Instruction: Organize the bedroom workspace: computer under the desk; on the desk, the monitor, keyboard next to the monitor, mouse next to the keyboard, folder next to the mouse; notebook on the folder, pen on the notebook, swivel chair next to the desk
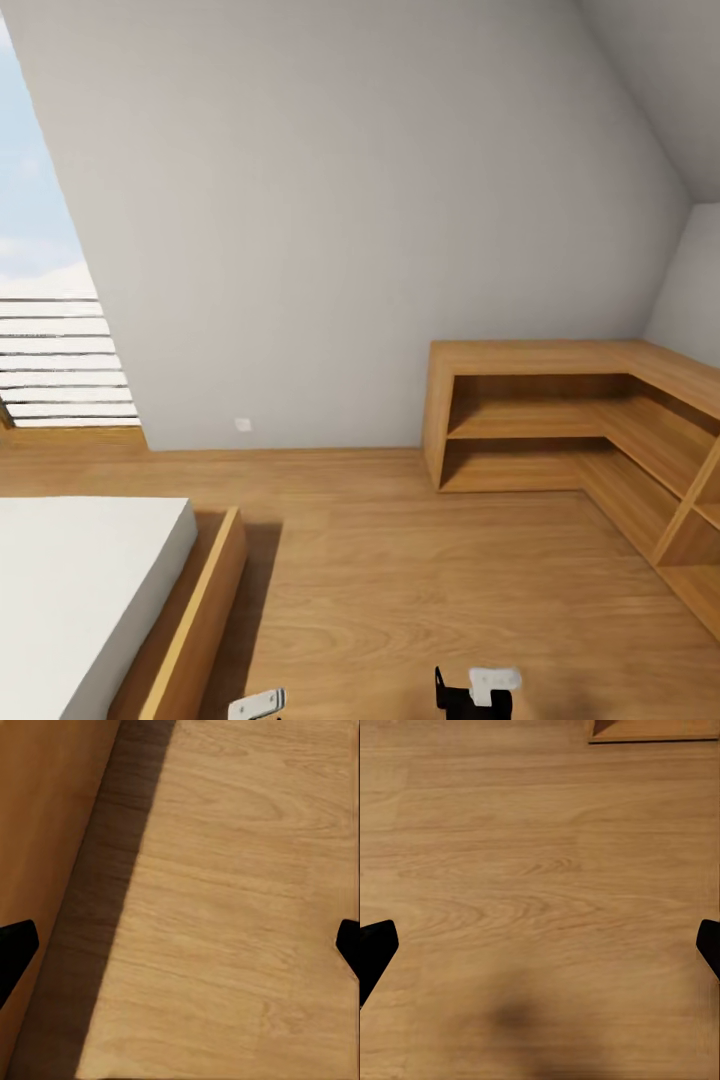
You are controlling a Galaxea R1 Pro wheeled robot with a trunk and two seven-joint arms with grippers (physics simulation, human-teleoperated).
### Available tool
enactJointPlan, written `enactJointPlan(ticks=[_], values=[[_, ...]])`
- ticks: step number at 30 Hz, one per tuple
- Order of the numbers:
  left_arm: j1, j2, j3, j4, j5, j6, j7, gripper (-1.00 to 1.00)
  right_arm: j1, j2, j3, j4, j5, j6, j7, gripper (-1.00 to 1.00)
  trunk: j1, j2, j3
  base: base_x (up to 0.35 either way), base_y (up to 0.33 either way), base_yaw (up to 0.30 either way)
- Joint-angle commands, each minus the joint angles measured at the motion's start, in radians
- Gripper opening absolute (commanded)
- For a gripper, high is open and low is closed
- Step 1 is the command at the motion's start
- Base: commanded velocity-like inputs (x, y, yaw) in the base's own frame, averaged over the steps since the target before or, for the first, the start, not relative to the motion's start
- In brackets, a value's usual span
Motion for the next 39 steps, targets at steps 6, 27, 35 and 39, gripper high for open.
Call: enactJointPlan(ticks=[6, 27, 35, 39], values=[[-0.001, 0.003, -0.073, 0.012, 0.002, -0.046, 0.01, 1.0, -0.001, -0.002, 0.009, 0.0, -0.004, -0.002, -0.006, 1.0, 0.0, 0.0, -0.001, 0.32, -0.075, 0.0], [-0.001, 0.002, -0.086, 0.065, 0.007, -0.055, 0.009, 1.0, -0.001, 0.0, 0.011, 0.002, -0.001, -0.002, -0.003, 1.0, 0.0, 0.0, 0.0, 0.329, -0.004, -0.039], [-0.001, 0.001, -0.086, 0.069, 0.007, -0.055, 0.009, 1.0, -0.001, 0.0, 0.011, 0.003, 0.0, -0.002, -0.002, 1.0, 0.0, 0.0, 0.003, 0.33, 0.0, -0.251], [-0.001, 0.001, -0.086, 0.069, 0.007, -0.055, 0.009, 1.0, -0.001, 0.0, 0.011, 0.004, 0.001, -0.002, -0.002, 1.0, 0.0, 0.0, 0.005, 0.33, 0.0, -0.273]])
